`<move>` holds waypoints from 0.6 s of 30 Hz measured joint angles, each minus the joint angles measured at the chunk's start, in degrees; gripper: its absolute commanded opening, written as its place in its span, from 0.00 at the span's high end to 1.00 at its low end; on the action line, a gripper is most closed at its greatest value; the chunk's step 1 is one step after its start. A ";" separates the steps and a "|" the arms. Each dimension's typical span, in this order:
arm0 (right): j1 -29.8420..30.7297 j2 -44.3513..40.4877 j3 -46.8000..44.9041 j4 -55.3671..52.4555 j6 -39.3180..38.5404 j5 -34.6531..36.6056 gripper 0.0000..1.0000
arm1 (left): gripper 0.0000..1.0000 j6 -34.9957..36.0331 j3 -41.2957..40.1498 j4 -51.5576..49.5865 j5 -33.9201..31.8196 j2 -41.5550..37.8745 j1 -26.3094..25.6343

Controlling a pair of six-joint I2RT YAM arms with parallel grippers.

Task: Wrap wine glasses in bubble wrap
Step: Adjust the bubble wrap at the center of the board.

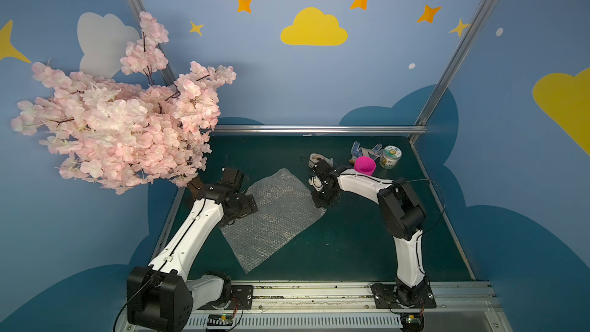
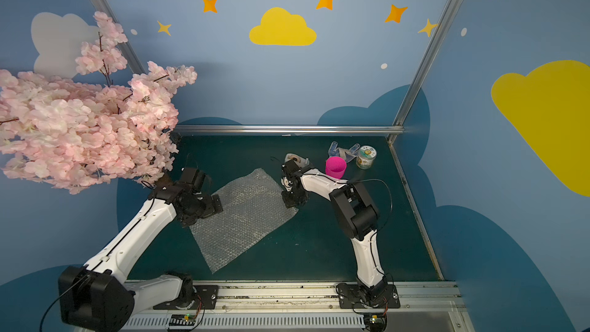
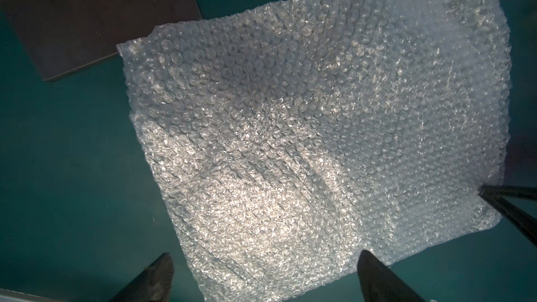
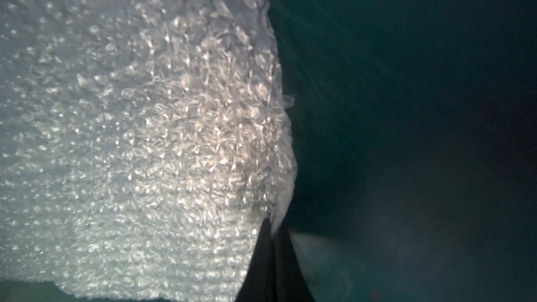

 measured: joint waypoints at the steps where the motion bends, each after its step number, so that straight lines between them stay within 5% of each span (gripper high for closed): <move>1: 0.22 -2.40 -3.21 -0.33 2.91 0.94 1.00 | 0.03 -0.04 0.00 -0.04 0.09 0.24 -1.01; 10: -1.90 -24.28 -30.91 -0.02 27.23 5.05 1.00 | 0.03 -2.08 0.44 0.79 1.27 9.29 -12.37; 18: -3.02 -34.49 -40.65 -0.28 41.42 8.02 1.00 | 0.03 -4.26 4.87 2.12 0.07 18.40 -15.32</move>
